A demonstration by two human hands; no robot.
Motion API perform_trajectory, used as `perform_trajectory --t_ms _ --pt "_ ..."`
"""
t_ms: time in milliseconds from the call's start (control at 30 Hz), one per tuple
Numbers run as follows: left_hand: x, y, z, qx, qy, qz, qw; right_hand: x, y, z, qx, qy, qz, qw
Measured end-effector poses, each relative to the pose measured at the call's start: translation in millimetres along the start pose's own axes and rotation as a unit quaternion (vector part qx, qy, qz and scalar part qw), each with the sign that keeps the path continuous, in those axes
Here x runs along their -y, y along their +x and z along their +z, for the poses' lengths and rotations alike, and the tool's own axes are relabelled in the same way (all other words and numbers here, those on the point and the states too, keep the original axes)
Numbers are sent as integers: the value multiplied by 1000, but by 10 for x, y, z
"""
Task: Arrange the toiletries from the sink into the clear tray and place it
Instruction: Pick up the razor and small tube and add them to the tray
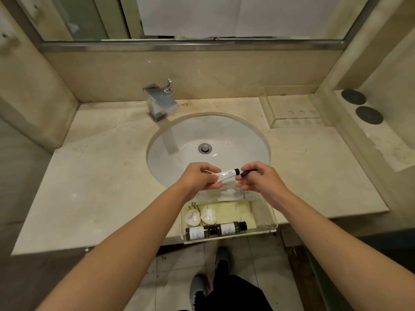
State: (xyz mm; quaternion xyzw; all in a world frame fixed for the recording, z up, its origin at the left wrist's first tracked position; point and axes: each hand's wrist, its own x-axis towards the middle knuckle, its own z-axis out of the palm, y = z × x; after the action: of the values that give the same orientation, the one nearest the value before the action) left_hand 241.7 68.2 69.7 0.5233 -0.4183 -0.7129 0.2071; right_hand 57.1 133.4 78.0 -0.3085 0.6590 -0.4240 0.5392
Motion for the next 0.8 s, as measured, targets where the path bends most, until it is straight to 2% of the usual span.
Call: perform_trajectory --t_ms 133,233,400,500,667,800 --pt "95 -108 7 -5 13 -10 1000 -113 -112 -8 -24 -63 -33 997" --pt "184 -171 15 -9 40 -19 999 -206 -192 -32 -74 -180 -81 977" --pt "335 -254 44 -7 109 -16 994 -325 -329 -91 -130 -431 -184 874" --pt "384 -285 75 -9 135 -12 991 -354 -378 -100 -129 -481 -212 841" --pt "456 -279 145 -24 176 -9 984 -416 -400 -106 -113 -514 -258 810" --pt "494 -289 185 -34 218 -18 975 -448 -417 -120 -98 -528 -242 808"
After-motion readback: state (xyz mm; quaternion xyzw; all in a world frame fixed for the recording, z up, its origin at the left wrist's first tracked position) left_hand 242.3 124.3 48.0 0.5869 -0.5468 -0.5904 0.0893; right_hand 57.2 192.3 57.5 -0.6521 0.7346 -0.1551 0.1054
